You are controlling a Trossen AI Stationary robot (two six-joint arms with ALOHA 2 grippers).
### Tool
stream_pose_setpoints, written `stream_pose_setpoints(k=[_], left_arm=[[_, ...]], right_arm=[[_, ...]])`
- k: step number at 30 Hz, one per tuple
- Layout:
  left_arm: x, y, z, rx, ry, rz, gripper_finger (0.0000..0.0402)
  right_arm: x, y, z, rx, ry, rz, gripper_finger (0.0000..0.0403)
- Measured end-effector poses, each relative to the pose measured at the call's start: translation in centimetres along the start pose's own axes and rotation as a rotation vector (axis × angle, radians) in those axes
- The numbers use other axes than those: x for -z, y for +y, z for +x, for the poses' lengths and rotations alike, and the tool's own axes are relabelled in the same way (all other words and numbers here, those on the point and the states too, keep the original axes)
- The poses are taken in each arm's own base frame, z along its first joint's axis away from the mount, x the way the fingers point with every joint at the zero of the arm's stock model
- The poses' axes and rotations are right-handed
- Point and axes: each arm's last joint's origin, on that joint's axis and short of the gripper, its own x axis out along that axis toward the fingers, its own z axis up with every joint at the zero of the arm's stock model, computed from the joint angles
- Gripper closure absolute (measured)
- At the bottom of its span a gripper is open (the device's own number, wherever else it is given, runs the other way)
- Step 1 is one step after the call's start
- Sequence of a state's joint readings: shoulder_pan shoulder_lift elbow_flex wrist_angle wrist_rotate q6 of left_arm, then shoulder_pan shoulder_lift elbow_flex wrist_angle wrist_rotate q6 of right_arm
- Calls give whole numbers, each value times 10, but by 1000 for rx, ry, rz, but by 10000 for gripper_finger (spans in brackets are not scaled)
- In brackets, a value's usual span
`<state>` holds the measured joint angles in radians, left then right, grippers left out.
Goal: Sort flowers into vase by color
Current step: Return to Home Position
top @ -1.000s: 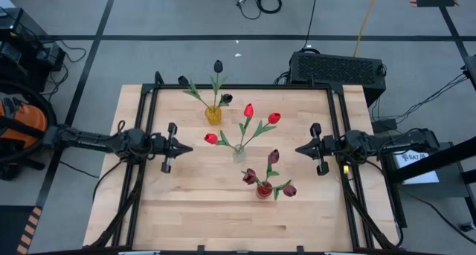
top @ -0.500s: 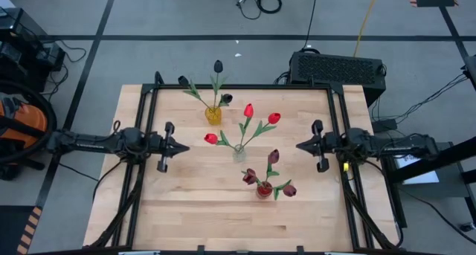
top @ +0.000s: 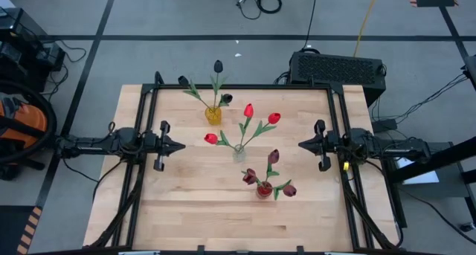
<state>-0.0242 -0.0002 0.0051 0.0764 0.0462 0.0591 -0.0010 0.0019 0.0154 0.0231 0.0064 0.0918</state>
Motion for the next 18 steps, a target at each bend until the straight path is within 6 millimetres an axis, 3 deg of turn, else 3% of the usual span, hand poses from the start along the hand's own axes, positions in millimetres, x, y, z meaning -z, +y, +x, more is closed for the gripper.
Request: stream_pose_setpoints(k=[18], left_arm=[[4,1,0,-50,40,-8,398]], right_arm=[[-1,2,0,-22,-11,5,403]])
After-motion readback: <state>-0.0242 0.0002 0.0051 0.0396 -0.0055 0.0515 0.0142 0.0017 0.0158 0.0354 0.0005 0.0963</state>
